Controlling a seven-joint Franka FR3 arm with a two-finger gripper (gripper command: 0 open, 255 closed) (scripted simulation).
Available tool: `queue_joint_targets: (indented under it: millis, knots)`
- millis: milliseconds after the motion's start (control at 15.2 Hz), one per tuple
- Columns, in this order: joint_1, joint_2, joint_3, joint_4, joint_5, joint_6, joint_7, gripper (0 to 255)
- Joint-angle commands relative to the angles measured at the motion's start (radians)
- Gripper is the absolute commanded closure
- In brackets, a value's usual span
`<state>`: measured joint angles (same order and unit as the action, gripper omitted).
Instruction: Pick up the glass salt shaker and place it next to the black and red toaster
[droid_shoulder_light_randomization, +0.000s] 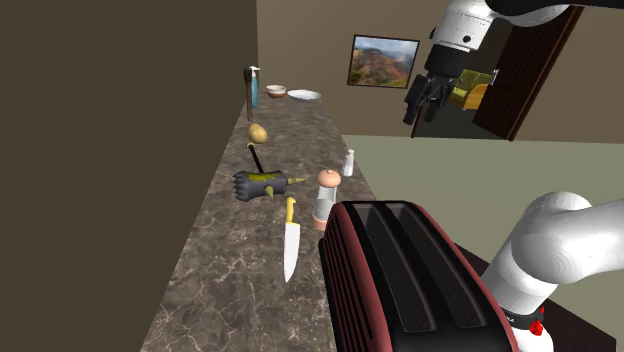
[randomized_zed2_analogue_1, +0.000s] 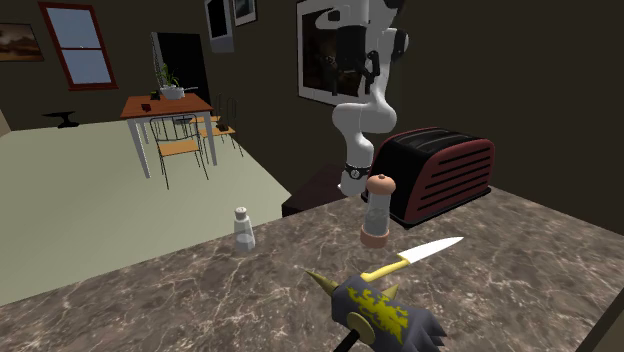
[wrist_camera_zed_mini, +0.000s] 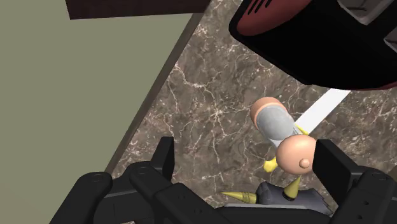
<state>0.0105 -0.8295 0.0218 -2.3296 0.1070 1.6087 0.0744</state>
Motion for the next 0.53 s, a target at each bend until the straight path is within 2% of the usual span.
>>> queue_joint_targets:
  millis: [0,462]
  knots:
    - [0.0,0.0,0.0,0.0,0.0,0.0,0.0,0]
    - [-0.023,0.221,-0.06,0.029,-0.029,0.157,-0.076,0]
